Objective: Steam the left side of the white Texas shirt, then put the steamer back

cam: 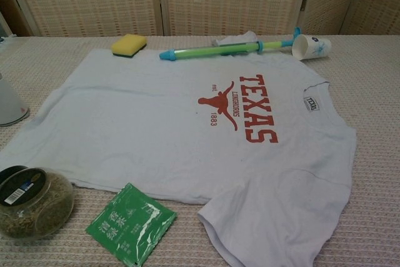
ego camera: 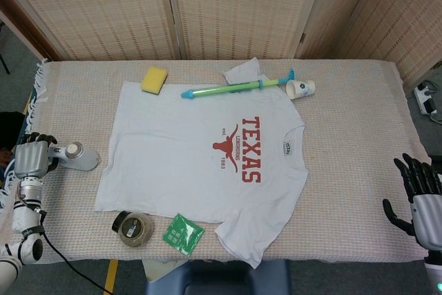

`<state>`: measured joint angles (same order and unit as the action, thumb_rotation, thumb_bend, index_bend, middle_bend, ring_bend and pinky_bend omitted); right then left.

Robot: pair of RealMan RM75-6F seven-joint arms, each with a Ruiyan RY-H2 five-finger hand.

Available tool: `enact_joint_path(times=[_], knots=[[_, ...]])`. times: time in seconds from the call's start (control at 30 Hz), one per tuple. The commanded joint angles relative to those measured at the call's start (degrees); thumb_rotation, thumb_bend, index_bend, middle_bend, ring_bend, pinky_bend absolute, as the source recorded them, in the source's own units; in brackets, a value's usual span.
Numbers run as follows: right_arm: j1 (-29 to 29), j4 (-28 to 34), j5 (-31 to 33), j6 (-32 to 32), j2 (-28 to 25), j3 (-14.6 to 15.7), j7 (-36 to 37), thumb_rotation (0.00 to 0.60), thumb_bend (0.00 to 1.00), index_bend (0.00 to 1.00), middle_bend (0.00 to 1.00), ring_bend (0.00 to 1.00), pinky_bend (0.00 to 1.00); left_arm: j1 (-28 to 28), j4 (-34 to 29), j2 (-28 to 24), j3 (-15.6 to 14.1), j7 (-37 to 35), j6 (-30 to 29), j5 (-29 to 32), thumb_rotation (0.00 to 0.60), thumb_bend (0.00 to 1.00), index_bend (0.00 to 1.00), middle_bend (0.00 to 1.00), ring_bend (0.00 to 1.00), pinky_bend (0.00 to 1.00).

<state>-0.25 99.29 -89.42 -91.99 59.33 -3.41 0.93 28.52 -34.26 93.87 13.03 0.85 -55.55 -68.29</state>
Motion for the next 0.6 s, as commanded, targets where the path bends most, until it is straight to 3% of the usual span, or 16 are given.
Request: enact_joint_path(times=[0.03,0.13,0.3,0.6], knots=[[-0.2,0.1,0.0,-0.2,-0.1,0.0,-0.1,0.595,0.36,0.0,0.0,0.0,0.01,1.7,4.8,2.7,-0.1,-2.5,3.0,-0.2,0.6,0.42,0.52,0.49,0.31,0.26],[-0.2,0.3,-0.2,-0.3,-0.1,0.1,-0.3,0.594,0.36,0.0,0.0,0.0,0.02,2.2,6.8,3.7,-0.4,-4.7,3.2,-1.1,0.6,0.44,0.6,0.59,0.41,0.31],[-0.1,0.5,-0.2,-0.1,-0.1,0.0,-0.5,0.594,0.36,0.0,0.0,0.0,0.02,2.8,8.2,4.6,-1.5,-7.9,4.2,-2.8,0.6,0.48,0.68,0.73,0.58,0.5],[-0.3,0.9,-0.1,-0.2,-0.2,-0.1,-0.9,0.594,0.36,0.0,0.0,0.0,0.01,3.9,8.7,5.5,-3.2,-13.9,4.5,-5.8,0.6,0.48,0.75,0.88,0.72,0.64]])
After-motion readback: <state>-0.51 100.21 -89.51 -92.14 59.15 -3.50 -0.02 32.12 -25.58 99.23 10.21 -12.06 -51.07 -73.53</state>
